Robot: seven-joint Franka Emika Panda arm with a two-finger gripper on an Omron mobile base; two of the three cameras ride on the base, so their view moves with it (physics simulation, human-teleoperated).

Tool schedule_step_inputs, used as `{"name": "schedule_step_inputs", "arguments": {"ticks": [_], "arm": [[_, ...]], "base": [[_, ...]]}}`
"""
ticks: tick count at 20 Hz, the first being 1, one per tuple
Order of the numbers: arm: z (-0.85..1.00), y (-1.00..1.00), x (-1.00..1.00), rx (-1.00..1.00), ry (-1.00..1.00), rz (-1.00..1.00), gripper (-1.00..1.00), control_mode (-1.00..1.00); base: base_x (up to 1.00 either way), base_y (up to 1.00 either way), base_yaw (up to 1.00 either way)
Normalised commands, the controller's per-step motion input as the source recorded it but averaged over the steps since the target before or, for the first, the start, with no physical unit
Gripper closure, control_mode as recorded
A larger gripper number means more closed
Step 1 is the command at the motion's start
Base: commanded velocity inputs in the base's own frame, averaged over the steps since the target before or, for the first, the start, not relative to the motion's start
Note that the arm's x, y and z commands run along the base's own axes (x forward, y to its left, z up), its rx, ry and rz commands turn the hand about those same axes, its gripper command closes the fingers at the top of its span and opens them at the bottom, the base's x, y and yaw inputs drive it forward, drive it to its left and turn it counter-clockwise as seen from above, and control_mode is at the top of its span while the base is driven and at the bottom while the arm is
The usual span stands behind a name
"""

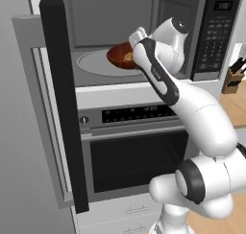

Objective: Open the microwave, place the bowl with waffle inside the microwave, then close the microwave door and turn it on.

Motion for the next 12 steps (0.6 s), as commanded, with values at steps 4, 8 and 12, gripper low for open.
{"name": "schedule_step_inputs", "arguments": {"ticks": [4, 8, 12], "arm": [[-0.23, 0.00, 0.38, 0.04, -0.01, -0.08, 1.00, -1.00], [-0.19, 0.03, 0.36, 0.06, -0.01, -0.01, 1.00, -1.00], [-0.04, 0.24, 0.14, 0.05, 0.00, 0.00, 1.00, -1.00]], "base": [[0.00, 0.00, 0.00], [0.00, 0.00, 0.00], [0.00, 0.00, 0.00]]}}
